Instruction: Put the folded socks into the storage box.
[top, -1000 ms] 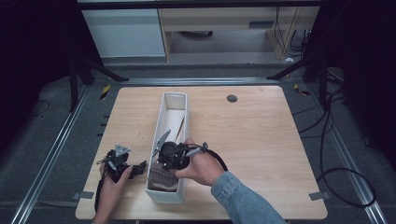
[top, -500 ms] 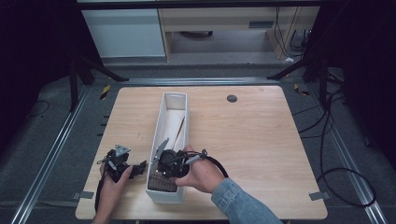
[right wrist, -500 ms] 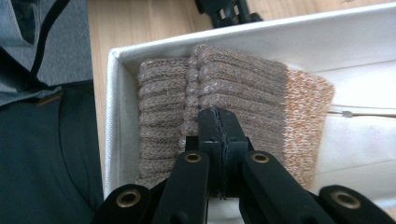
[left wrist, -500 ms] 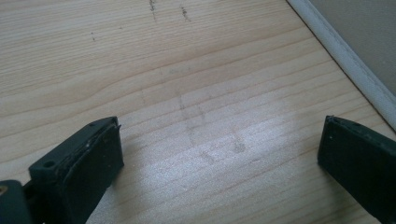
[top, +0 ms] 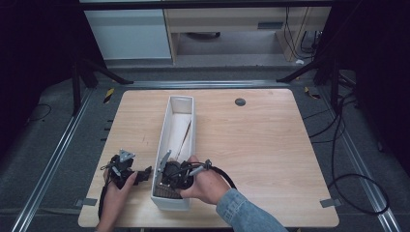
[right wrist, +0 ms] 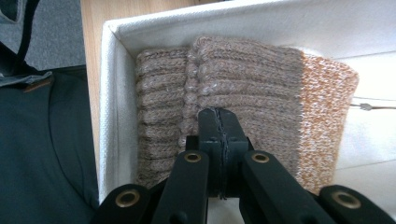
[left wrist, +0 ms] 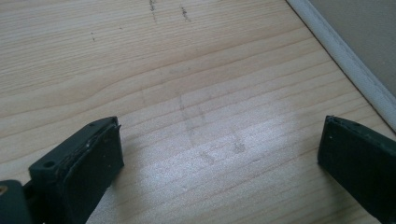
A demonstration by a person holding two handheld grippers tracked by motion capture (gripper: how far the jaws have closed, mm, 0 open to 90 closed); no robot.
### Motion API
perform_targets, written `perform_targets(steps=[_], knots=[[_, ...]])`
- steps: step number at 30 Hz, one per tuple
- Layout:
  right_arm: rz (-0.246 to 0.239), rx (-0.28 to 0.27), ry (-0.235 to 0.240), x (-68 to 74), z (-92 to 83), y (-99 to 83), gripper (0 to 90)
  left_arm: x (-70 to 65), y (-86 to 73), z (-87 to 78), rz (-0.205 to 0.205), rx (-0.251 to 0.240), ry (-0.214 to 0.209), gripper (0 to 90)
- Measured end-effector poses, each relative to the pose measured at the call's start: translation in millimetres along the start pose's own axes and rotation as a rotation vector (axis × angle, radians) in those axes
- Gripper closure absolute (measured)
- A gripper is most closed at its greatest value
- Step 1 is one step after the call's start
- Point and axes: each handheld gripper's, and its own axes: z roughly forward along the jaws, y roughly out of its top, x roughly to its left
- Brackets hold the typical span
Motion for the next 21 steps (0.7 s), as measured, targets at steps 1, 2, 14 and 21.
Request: perform_targets(steps=[1,2,14,21], knots=[[-0.003,0.002,-0.003,0.3,1.2,0.0,90.0,-0.1,0.0,0.1,-0.001,0.0,0.0,0.0],[-0.005,0.006,-0.005,0.3,2.0,0.1,90.0,-0.1,0.0,0.0,-0.001,0.0,0.0,0.0],[0.0,0.028,-0.008,-0.4,9.7,-0.4,90.0,-0.3,-0.1,-0.1,0.0,0.0,0.002,0.0],[0.002,0.011,0.004,-2.0,6.2,-1.5,90.0,-0.3,-0.1,0.0,0.0,-0.001,0.002,0.0]])
